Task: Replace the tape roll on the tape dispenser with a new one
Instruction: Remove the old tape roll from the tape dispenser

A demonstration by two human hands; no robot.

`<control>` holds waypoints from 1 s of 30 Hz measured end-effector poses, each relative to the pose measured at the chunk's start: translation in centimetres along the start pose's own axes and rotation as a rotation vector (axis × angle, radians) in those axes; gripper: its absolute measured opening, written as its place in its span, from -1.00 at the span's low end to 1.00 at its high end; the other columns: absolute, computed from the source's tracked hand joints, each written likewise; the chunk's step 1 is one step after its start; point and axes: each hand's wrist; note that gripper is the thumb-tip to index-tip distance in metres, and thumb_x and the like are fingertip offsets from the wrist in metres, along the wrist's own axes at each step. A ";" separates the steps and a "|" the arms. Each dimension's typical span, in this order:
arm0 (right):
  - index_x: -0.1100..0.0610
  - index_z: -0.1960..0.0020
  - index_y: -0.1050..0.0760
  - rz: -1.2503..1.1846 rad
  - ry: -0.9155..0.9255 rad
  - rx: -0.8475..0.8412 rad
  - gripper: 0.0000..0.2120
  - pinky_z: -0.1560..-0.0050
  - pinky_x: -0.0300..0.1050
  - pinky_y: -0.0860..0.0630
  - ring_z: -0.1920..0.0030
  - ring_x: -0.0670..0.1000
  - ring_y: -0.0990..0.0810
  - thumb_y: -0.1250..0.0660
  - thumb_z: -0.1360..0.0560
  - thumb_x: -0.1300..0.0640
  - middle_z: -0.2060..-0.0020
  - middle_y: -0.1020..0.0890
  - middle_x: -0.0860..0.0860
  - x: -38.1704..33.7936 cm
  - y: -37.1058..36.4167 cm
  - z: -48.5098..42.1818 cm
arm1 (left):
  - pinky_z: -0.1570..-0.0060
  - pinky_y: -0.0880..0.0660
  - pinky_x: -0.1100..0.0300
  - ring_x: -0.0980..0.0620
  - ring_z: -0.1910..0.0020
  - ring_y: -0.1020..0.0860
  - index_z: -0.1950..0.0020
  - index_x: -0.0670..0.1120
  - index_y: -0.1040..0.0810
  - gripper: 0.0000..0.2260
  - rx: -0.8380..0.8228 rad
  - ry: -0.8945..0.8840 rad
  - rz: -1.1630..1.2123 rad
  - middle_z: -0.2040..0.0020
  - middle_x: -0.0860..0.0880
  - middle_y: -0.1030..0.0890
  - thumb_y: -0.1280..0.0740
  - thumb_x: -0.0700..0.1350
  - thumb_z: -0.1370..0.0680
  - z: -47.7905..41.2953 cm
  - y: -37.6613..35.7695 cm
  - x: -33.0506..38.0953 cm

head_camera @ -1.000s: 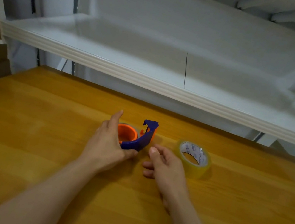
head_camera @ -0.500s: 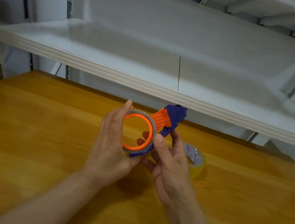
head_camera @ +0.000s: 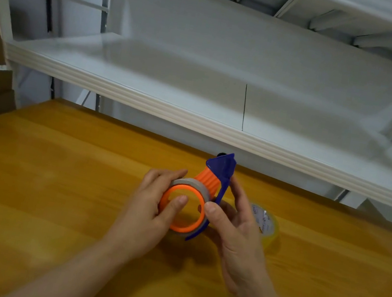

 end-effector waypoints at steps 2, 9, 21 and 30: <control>-0.20 -0.40 -0.37 0.023 -0.026 0.009 -0.35 -0.13 0.17 -0.61 -0.11 0.10 -0.69 -0.49 -0.41 0.15 -0.05 -0.73 -0.03 0.4 0.1 -0.1 | -0.14 -0.55 0.14 0.16 -0.21 -0.46 -0.44 0.13 -0.39 -0.56 -0.006 0.008 -0.053 -0.25 0.14 -0.40 -0.25 0.13 -0.56 -0.3 0.1 -0.2; -0.05 -0.30 -0.49 0.047 -0.136 0.003 -0.50 -0.13 0.11 -0.61 -0.08 0.09 -0.71 -0.50 -0.39 0.06 -0.07 -0.73 0.03 1.5 -0.1 -0.1 | 0.02 -0.57 0.11 0.10 -0.05 -0.56 -0.26 0.01 -0.58 -0.75 0.131 -0.027 -0.247 -0.12 0.05 -0.56 -0.31 -0.03 -0.60 -0.2 0.2 -0.6; -0.03 -0.11 -0.64 -0.029 -0.177 0.018 -0.55 -0.22 0.11 -0.55 -0.12 0.15 -0.67 -0.53 -0.22 -0.02 0.00 -0.75 0.09 0.8 0.2 0.0 | -0.03 -0.56 0.10 0.08 -0.07 -0.54 -0.24 0.01 -0.58 -0.77 0.104 0.036 -0.271 -0.11 0.05 -0.58 -0.30 -0.05 -0.60 -0.4 0.5 -0.7; 0.01 -0.22 -0.58 0.036 -0.155 0.023 -0.44 0.08 -0.14 -0.59 0.06 -0.07 -0.70 -0.49 -0.25 -0.13 0.11 -0.75 -0.06 0.1 0.0 0.6 | 0.00 -0.57 -0.08 0.00 0.03 -0.59 -0.10 0.03 -0.63 -0.86 -0.009 0.200 -0.196 0.01 0.00 -0.63 -0.32 -0.02 -0.59 -0.2 0.7 0.2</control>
Point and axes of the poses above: each hand's wrist, its own z-axis away from the middle knuckle, its own y-axis out of the back of the hand, x = y × z
